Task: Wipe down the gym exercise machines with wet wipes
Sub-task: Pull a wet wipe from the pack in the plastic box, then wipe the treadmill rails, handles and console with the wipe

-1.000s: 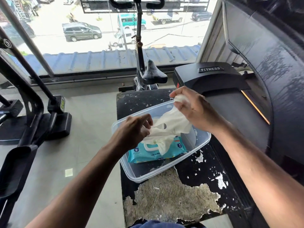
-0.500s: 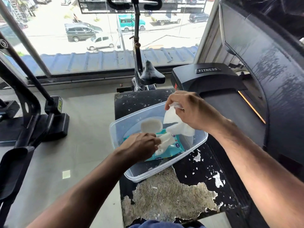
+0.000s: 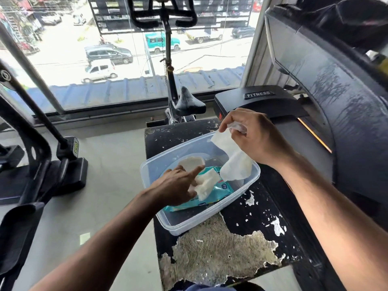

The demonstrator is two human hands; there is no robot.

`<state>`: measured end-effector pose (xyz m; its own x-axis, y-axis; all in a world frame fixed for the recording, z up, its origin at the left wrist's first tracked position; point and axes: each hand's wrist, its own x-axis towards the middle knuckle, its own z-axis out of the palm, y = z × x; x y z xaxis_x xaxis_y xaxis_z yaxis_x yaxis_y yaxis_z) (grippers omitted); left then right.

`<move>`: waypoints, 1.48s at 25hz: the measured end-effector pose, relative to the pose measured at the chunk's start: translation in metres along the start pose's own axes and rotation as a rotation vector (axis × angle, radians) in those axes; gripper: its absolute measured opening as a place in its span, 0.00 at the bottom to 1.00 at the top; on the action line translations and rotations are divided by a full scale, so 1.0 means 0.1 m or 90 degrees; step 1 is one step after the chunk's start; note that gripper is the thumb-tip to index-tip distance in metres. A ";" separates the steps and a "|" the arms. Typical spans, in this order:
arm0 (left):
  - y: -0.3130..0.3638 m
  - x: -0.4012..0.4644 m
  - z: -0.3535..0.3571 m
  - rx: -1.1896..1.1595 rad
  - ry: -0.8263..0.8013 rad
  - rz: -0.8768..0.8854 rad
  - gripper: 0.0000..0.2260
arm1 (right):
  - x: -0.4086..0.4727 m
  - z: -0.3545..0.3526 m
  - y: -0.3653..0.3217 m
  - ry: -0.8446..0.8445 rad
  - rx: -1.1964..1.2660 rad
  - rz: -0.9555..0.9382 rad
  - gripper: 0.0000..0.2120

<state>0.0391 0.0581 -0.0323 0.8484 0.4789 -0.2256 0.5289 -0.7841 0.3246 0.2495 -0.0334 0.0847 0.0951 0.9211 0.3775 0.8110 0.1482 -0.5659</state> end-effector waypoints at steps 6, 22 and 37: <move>0.46 -0.09 -0.52 -0.597 0.282 0.111 0.29 | -0.14 -0.28 -0.16 0.010 0.151 0.030 0.10; 2.50 0.78 -0.36 -0.701 0.075 0.226 0.11 | -2.12 -1.64 0.82 0.081 0.221 0.333 0.21; 4.53 2.27 0.87 -0.747 -0.098 0.221 0.11 | -3.26 -2.96 2.68 0.175 0.486 0.368 0.11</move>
<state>0.4696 -0.2228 -0.0167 0.9783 0.2025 -0.0435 0.0432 0.0061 0.9990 0.6064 -0.4010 0.0270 0.5667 0.8239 -0.0027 0.0189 -0.0162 -0.9997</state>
